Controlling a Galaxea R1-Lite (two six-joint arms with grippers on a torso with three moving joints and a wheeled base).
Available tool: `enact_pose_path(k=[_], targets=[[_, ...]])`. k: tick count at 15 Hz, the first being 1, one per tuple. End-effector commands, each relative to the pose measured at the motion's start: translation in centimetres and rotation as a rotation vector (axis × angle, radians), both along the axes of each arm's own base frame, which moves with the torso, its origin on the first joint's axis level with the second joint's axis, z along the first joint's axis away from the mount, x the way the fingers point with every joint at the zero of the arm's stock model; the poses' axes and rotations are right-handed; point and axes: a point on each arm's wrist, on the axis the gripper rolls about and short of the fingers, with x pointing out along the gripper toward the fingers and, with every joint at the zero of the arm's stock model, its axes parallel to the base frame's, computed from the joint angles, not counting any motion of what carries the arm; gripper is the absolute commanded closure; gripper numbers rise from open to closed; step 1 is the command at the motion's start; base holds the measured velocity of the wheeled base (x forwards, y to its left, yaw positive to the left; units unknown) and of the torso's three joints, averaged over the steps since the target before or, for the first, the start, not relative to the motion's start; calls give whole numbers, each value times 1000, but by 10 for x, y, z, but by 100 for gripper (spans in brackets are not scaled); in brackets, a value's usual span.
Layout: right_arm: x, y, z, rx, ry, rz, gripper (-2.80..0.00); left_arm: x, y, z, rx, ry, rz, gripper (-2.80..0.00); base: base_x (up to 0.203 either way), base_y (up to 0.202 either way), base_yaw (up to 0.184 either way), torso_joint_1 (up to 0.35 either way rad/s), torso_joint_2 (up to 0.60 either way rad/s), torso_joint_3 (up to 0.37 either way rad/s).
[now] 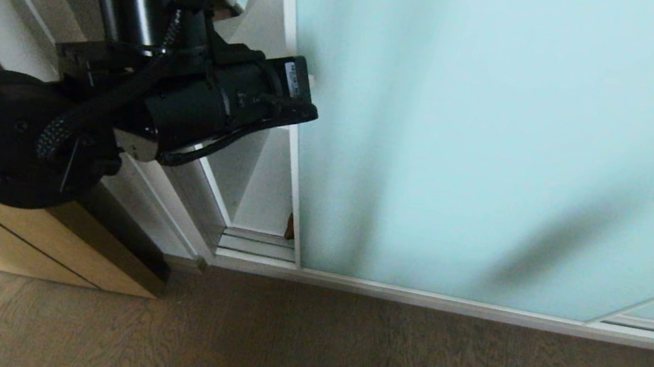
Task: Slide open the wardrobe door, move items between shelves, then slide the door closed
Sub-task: Close the door
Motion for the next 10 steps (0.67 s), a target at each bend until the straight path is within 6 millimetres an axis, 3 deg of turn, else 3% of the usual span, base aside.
enact_pose_path(k=[1,6,10], targets=[[0,0,0,0,1,1,0,-2,7,4,-10,-15,20,0,0,0,0,0,0,0],[0,0,0,0,1,-1,0,-29,28,19,-24,-52,99,0,0,0,0,0,0,0],[0,0,0,0,2,1,0,-41,58,27,-17,-81,196,0,0,0,0,0,0,0]])
